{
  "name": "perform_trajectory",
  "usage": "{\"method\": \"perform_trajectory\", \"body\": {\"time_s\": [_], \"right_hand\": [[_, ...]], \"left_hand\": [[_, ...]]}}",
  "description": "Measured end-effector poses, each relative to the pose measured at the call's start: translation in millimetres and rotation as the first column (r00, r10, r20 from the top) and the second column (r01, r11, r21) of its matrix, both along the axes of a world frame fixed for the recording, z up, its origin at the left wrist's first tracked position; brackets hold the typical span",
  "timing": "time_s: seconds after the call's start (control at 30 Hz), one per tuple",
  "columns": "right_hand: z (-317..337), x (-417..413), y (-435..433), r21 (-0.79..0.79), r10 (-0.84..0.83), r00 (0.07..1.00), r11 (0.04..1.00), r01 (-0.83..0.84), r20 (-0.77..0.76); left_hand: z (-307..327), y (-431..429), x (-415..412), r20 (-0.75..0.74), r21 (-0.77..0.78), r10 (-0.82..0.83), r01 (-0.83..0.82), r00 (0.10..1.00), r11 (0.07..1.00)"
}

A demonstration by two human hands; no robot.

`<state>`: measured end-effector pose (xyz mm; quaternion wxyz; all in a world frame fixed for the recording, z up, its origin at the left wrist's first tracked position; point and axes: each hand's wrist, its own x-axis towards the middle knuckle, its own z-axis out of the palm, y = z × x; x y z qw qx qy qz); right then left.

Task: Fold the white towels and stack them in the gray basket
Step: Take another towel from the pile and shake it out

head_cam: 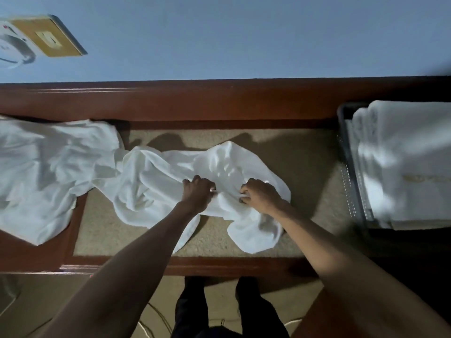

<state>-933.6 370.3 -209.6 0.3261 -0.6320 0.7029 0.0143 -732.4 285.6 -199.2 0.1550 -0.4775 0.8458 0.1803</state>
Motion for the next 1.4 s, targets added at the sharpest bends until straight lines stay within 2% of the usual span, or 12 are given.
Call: {"method": "perform_trajectory", "body": {"time_s": [0.23,0.33,0.43,0.53,0.63,0.73,1.0,1.17,1.23,1.3,1.33,1.4], "right_hand": [[61,-11,-24,-0.009,-0.136,0.921,0.989,0.149,0.366],[99,-12,-44,-0.097,-0.137,0.857,0.973,0.212,0.497],[147,-21,-69,-0.152,-0.116,0.833,0.961,0.233,0.541],[214,-33,-86,-0.167,-0.073,0.758,0.957,0.235,0.649],[270,-40,-102,-0.110,-0.119,0.652,0.948,0.299,0.749],[321,-40,-113,-0.194,-0.097,0.659,0.915,0.354,0.746],[420,-47,-134,-0.442,-0.094,0.715,0.729,0.523,0.693],[442,-44,-149,-0.540,-0.208,0.676,0.459,0.706,0.707],[445,-35,-147,-0.567,-0.193,0.754,0.550,0.614,0.628],[447,-25,-140,-0.438,-0.125,0.803,0.784,0.439,0.583],[448,-21,-137,-0.344,-0.082,0.814,0.878,0.332,0.576],[448,-14,-134,-0.207,0.007,0.793,0.967,0.150,0.609]], "left_hand": [[89,-36,-20,-0.321,0.236,0.142,-0.066,0.936,0.969],[142,-52,-32,-0.333,0.213,0.070,0.003,0.940,0.977],[198,-66,-39,-0.377,0.241,0.128,-0.036,0.917,0.970],[251,-81,-37,-0.485,0.277,0.237,-0.109,0.842,0.955],[288,-88,-30,-0.602,0.348,0.282,-0.073,0.747,0.935],[324,-92,-24,-0.688,0.372,0.288,-0.016,0.666,0.928],[398,-103,-3,-0.817,0.280,0.207,0.057,0.539,0.958],[413,-105,6,-0.815,0.315,0.229,0.074,0.532,0.946],[427,-105,5,-0.846,0.281,0.206,0.083,0.492,0.956],[444,-106,5,-0.859,0.212,0.144,0.085,0.491,0.974],[451,-109,5,-0.852,0.174,0.102,0.093,0.514,0.980],[463,-112,7,-0.806,0.128,0.024,0.135,0.592,0.983]]}}
